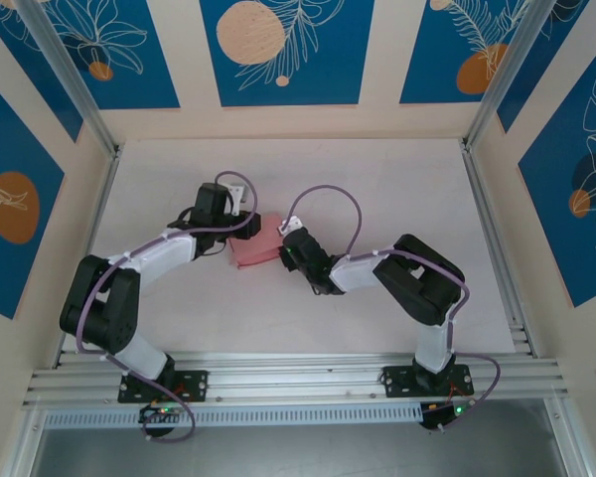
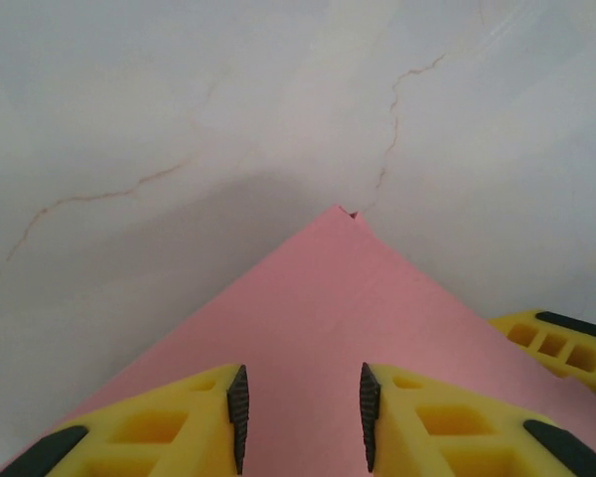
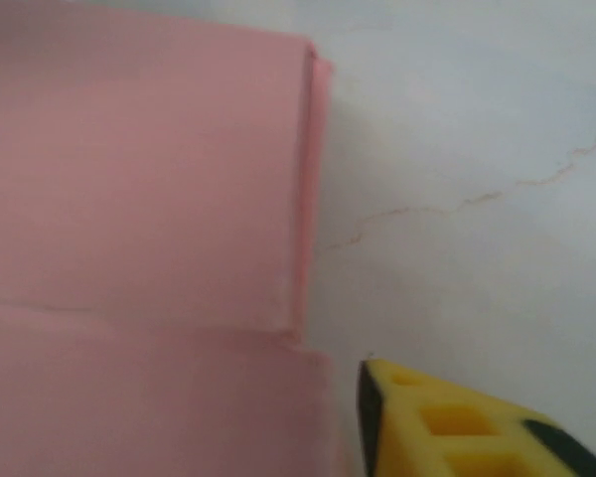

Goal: Fold the paper box

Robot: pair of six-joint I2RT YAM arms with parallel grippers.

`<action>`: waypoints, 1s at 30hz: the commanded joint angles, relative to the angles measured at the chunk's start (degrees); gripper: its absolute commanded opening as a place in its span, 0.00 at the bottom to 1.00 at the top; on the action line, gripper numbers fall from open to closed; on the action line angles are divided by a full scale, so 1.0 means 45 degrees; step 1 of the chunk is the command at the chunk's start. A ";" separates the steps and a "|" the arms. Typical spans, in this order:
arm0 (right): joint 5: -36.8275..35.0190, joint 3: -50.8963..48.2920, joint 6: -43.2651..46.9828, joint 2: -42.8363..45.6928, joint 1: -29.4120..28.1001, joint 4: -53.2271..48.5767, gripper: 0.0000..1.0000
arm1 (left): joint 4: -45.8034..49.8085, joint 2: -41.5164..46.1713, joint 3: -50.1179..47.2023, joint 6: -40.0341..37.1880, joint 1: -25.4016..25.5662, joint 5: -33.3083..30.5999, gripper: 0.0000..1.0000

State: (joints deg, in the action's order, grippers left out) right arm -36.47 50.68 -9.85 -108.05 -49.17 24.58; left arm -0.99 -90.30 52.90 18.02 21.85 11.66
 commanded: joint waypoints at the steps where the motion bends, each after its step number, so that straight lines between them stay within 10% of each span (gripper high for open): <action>1: -0.0284 -0.0441 0.0033 0.0397 -0.0329 -0.1334 0.46 | -0.0962 -0.0242 -0.0514 0.0582 -0.0148 0.0326 0.36; 9: -0.0499 -0.0579 0.0098 0.1884 -0.0994 -0.2411 0.73 | -0.1470 -0.0486 -0.0861 0.0705 -0.0150 0.0086 0.35; 30: -0.0580 0.0601 0.0057 0.3026 -0.1720 -0.4458 0.83 | 0.1115 0.1326 0.0234 -0.0260 -0.0636 0.0357 0.35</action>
State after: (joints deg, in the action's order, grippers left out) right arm -39.09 51.03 -9.76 -97.23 -56.36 5.32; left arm -0.08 -87.11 52.90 18.70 19.86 12.03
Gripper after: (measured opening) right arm 0.822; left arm 0.346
